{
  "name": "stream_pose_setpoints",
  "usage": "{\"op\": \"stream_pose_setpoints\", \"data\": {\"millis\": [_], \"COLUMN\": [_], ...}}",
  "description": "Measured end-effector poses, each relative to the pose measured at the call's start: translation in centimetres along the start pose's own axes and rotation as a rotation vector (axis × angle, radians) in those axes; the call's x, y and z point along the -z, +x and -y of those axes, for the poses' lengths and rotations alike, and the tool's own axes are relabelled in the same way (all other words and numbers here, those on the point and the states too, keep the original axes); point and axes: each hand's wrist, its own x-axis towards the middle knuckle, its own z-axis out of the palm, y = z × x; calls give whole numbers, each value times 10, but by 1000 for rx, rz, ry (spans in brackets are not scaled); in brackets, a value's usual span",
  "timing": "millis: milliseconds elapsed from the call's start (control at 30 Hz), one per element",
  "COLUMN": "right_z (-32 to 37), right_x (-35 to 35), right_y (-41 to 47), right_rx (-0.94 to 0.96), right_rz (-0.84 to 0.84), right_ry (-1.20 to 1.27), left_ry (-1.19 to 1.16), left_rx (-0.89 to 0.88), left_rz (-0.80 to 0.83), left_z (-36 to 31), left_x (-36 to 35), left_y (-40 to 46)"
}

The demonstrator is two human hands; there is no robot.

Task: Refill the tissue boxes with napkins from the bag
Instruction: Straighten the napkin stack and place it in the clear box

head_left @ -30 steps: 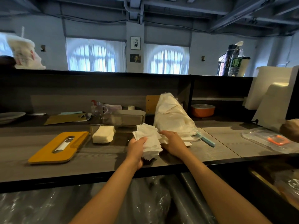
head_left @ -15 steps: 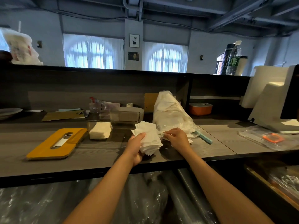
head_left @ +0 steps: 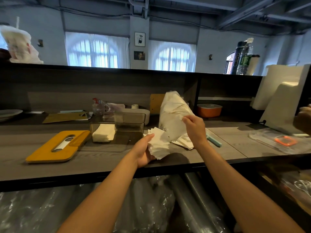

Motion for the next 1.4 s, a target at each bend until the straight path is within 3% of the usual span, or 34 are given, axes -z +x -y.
{"op": "stream_pose_setpoints", "data": {"millis": [100, 233, 300, 367, 467, 533, 700, 800, 900, 1000, 1133, 1300, 1400], "right_z": [17, 35, 36, 32, 20, 10, 4, 2, 6, 14, 7, 0, 4], "right_x": [2, 3, 0, -8, -21, -30, -32, -30, -26, -20, -25, -31, -27], "right_y": [11, 17, 17, 15, 8, 5, -1, -3, -4, -3, -7, -16, -12], "right_rx": [-61, -309, -375, -377, -229, -177, -217, -134, -112, -227, -152, -160, -194], "right_rz": [90, 340, 439, 467, 523, 508, 530, 410, 348, 387, 439, 332, 418], "right_ry": [130, 489, 525, 416, -48, -136, -67, -58, 70, 242, -28, -17, -57], "left_ry": [2, -30, -62, -69, -24, 8, 161, 106, 29, 43, 59, 213, 236], "left_rx": [12, 36, 50, 73, 60, 34, -108, -97, -62, -31, -19, -86, -116], "left_rz": [3, 64, 97, 123, 151, 173, 120, 125, 169, 187, 204, 183, 247], "left_z": [-2, -7, -7, -7, -5, -3, 5, 3, 0, 0, -1, 4, 3], "left_x": [-2, -2, 0, 2, 2, 0, 2, -1, -1, 2, 3, 5, 4], "left_y": [0, 2, 3, 4, 7, 5, 8, 4, 2, 2, 1, 1, 0]}}
